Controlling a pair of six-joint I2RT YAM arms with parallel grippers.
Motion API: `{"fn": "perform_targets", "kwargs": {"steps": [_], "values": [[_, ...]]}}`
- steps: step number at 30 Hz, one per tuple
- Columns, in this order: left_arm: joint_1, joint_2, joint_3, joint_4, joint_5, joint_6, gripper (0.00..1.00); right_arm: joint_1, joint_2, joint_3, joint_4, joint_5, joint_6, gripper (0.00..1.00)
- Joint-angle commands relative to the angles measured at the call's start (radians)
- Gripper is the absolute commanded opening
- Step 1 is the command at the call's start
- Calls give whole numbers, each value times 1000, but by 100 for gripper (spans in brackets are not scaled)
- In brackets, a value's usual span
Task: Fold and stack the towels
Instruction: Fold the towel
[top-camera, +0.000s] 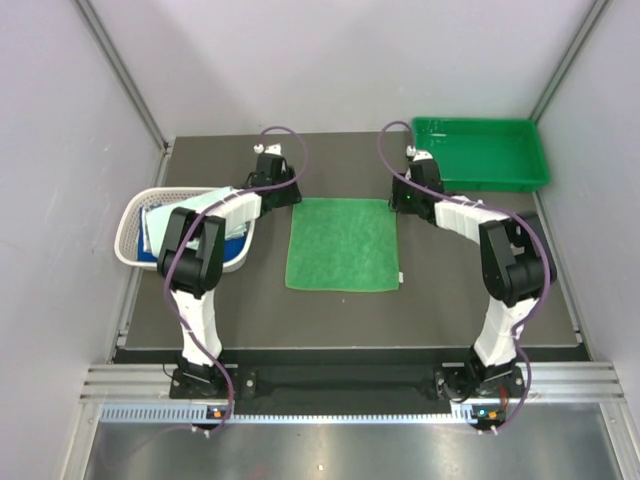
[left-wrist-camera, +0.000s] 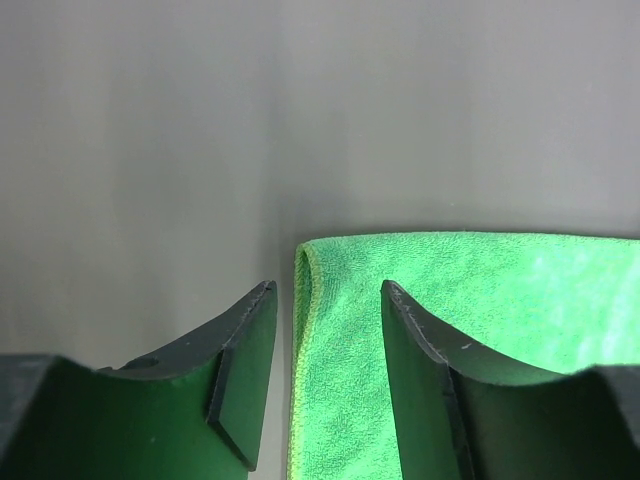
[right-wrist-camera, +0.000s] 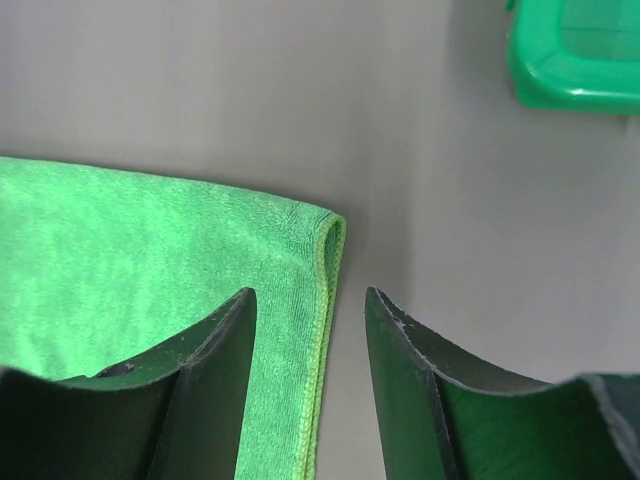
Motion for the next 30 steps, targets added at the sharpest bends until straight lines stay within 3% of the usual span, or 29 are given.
{"fn": "perform_targets", "kwargs": {"steps": [1, 14, 20, 24, 25, 29, 30], "values": [[2, 16, 22, 33, 9, -6, 51, 11, 50, 57, 17, -12, -15, 48], [2, 115, 105, 9, -3, 11, 45, 11, 171, 163, -13, 22, -39, 46], [2, 146, 128, 4, 6, 12, 39, 11, 205, 206, -25, 7, -46, 40], [3, 158, 128, 9, 10, 8, 34, 9, 219, 220, -37, -5, -42, 31], [3, 160, 126, 9, 10, 6, 33, 9, 222, 222, -45, -7, -42, 24], [3, 162, 123, 12, 7, 6, 20, 11, 214, 215, -43, -9, -37, 14], [3, 160, 123, 16, 7, 8, 13, 11, 214, 215, -43, -7, -40, 12]]}}
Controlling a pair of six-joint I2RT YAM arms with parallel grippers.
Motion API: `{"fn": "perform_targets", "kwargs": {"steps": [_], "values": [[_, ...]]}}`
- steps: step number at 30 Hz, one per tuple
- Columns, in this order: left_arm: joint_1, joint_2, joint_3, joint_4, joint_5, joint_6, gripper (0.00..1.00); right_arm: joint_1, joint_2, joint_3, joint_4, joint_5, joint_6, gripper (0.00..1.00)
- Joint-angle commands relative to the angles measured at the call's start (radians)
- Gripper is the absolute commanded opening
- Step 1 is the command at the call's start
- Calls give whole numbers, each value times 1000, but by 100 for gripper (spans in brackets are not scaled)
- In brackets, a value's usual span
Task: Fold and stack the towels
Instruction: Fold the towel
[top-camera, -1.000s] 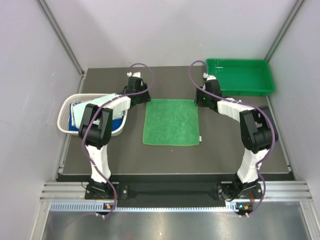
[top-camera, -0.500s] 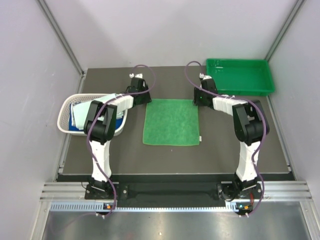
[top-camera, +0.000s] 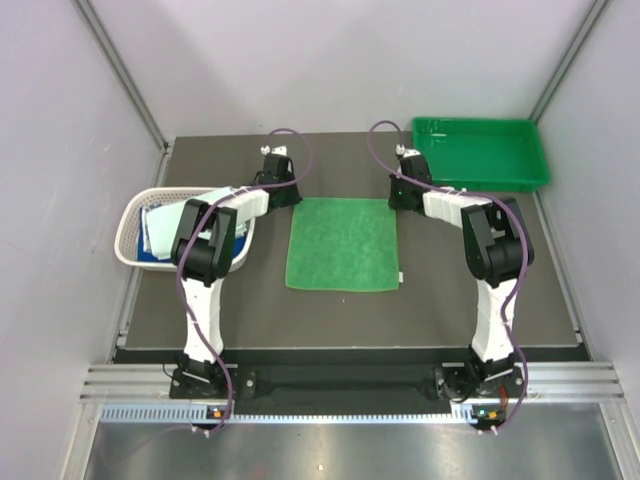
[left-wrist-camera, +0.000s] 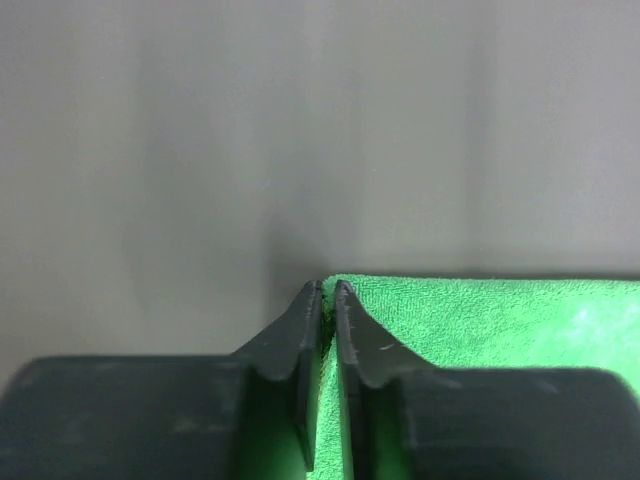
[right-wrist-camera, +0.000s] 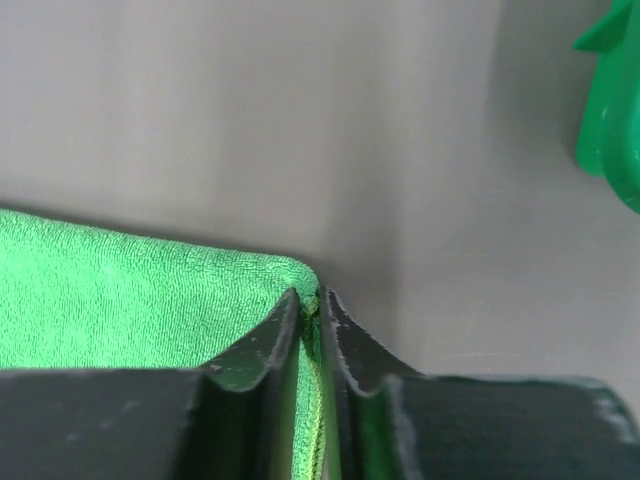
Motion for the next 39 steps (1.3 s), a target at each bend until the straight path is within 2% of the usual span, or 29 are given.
{"fn": "perform_targets", "kwargs": {"steps": [1, 2, 3, 4, 10, 16, 27, 39], "values": [[3, 13, 18, 24, 5, 8, 10, 9, 7, 38, -5, 1, -7, 8], [5, 11, 18, 30, 8, 12, 8, 7, 7, 40, -3, 1, -8, 6], [5, 11, 19, 36, 8, 12, 1, 7, 8, 44, -3, 1, -10, 3], [6, 11, 19, 41, 8, 14, 0, 7, 7, 46, 0, 3, -11, 0], [22, -21, -3, 139, 37, 11, 0, 3, -42, 12, 76, 15, -13, 0], [23, -124, -79, 263, 80, 2, 0, -1, -175, -94, 190, 32, -10, 0], [23, -338, -306, 327, 114, -49, 0, 10, -390, -336, 268, 23, 24, 0], [20, -592, -655, 409, 135, -104, 0, 67, -625, -651, 348, 37, 98, 0]]}}
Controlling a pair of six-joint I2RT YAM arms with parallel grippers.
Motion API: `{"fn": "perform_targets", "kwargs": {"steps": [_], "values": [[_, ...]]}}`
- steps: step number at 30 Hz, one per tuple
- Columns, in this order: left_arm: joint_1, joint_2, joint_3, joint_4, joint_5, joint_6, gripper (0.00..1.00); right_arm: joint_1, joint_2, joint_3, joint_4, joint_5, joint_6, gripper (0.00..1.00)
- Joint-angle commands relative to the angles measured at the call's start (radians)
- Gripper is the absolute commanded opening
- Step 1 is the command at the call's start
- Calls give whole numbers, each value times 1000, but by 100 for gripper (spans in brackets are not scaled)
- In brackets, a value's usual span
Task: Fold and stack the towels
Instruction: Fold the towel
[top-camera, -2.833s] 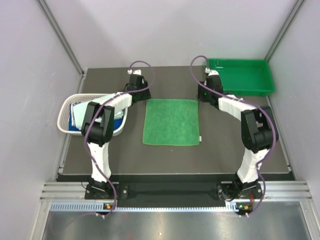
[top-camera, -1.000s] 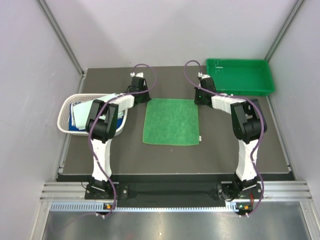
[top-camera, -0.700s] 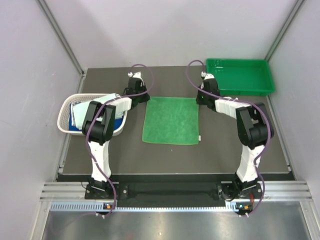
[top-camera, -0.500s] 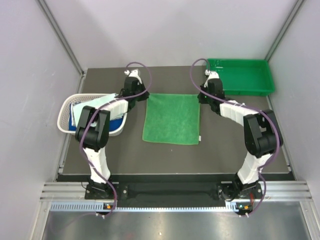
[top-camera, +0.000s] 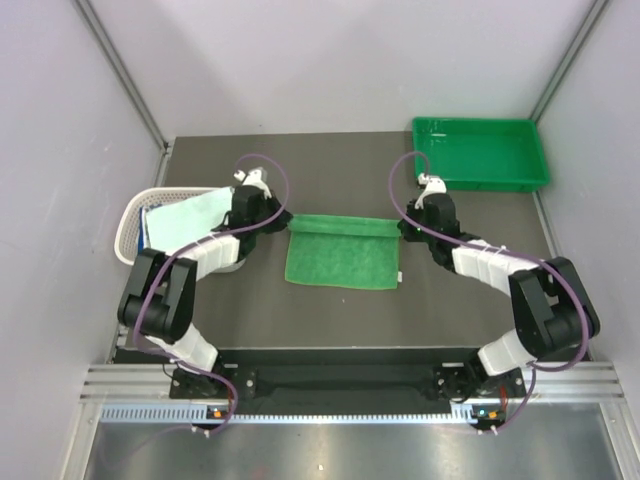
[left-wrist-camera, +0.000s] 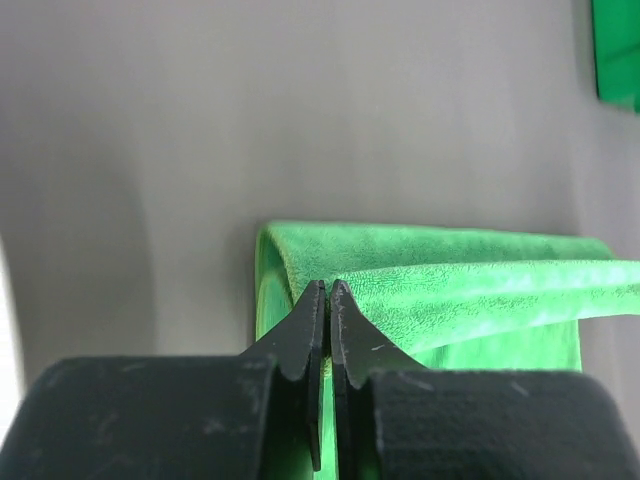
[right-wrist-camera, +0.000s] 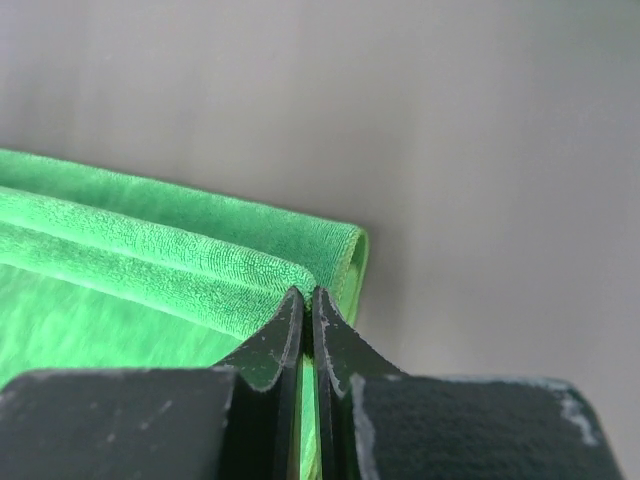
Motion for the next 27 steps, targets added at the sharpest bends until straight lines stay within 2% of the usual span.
{"fn": "perform_targets", "kwargs": {"steps": [1, 11, 27], "values": [[6, -99, -77, 86, -8, -20, 0, 26, -85, -57, 83, 38, 29, 0], [-2, -229, -228, 103, 6, -29, 0, 140, -203, -215, 101, 127, 86, 0], [-42, -329, -334, 96, 9, -34, 0, 183, -350, -302, 37, 205, 122, 0]]}}
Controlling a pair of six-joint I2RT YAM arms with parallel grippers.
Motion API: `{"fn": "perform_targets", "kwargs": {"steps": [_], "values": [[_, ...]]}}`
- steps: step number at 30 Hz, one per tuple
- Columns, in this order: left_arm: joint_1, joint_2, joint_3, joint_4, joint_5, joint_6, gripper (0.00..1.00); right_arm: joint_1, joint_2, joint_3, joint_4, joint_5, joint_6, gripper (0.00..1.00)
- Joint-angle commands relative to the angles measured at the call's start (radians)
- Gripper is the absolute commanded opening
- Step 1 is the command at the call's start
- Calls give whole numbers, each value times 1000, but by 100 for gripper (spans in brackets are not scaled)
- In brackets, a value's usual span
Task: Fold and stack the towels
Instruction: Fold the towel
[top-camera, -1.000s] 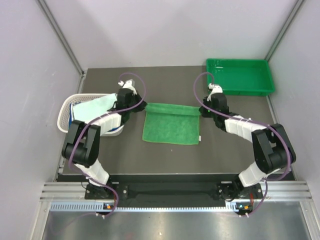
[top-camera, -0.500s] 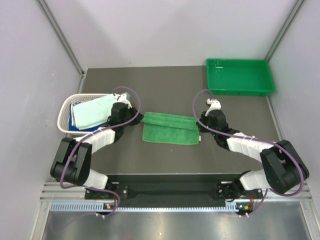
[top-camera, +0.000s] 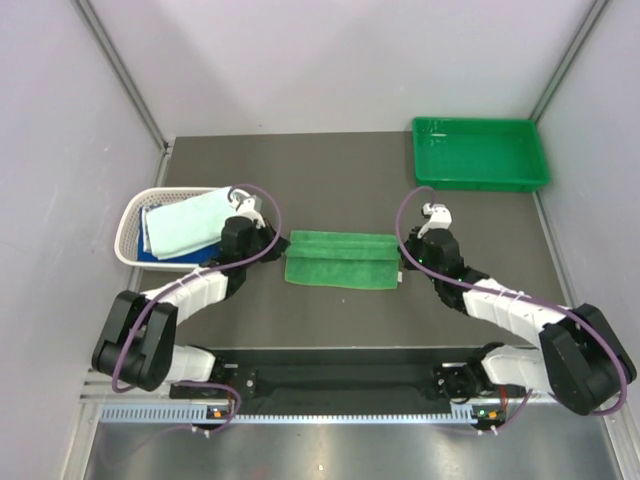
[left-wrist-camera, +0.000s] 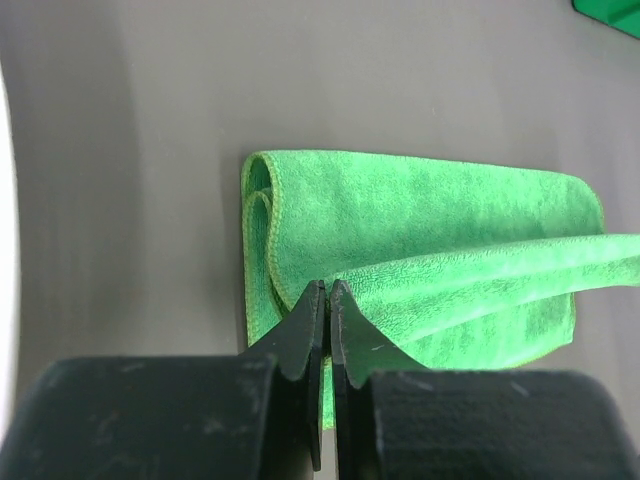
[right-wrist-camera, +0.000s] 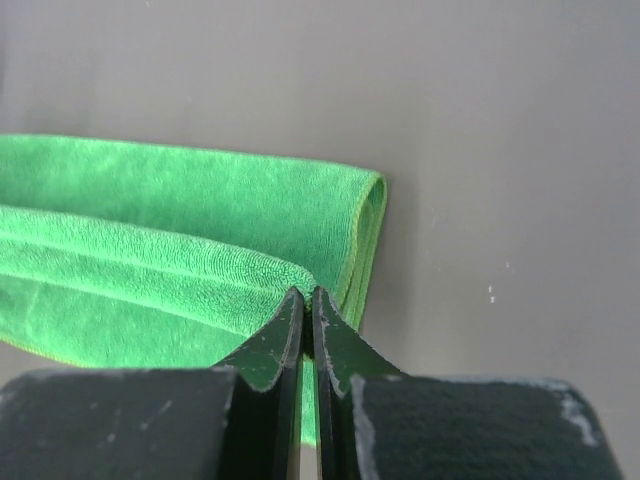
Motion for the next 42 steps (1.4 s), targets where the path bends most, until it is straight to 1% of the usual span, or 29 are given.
{"fn": "perform_targets", "kwargs": {"steps": [1, 9, 12, 13, 14, 17, 18, 19, 23, 26, 27, 29, 30, 33, 35, 37, 40, 42], "values": [[-5, -46, -23, 56, -20, -7, 0, 24, -44, -25, 3, 49, 14, 0], [-23, -54, -51, 57, -17, -17, 0, 52, -64, -89, 17, 49, 44, 1], [-33, -58, -70, 59, -28, -27, 12, 61, -72, -112, 28, 37, 60, 10], [-33, -73, -86, 59, -35, -31, 19, 66, -89, -118, 28, 32, 65, 15], [-33, -86, -90, 48, -49, -36, 23, 79, -100, -129, 25, 31, 68, 17], [-34, -142, -89, 1, -61, -36, 26, 93, -167, -149, -15, 31, 76, 22], [-33, -171, -77, -16, -63, -34, 26, 95, -188, -150, -26, 31, 76, 25], [-36, -187, -72, -35, -66, -33, 27, 95, -231, -152, -52, 31, 76, 27], [-40, -235, -37, -108, -80, -34, 28, 96, -294, -131, -139, 57, 71, 31], [-60, -207, 1, -133, -68, -43, 28, 98, -287, -109, -141, 67, 67, 32], [-71, -172, 24, -135, -68, -45, 28, 98, -275, -100, -138, 66, 65, 32], [-97, -129, 54, -156, -97, -39, 27, 107, -218, -71, -126, 66, 68, 31], [-124, -82, 87, -173, -113, -37, 26, 112, -195, -61, -130, 69, 71, 30], [-168, -5, 147, -297, -205, -46, 25, 152, -109, -25, -184, 127, 103, 29], [-198, 12, 155, -358, -267, -51, 30, 178, -101, -35, -186, 152, 134, 33], [-207, 21, 153, -375, -281, -54, 34, 204, -97, -57, -183, 167, 158, 36], [-212, 49, 140, -386, -281, -53, 36, 227, -83, -69, -189, 178, 183, 33], [-212, 74, 137, -395, -279, -54, 35, 247, -75, -75, -186, 190, 192, 28]]}}
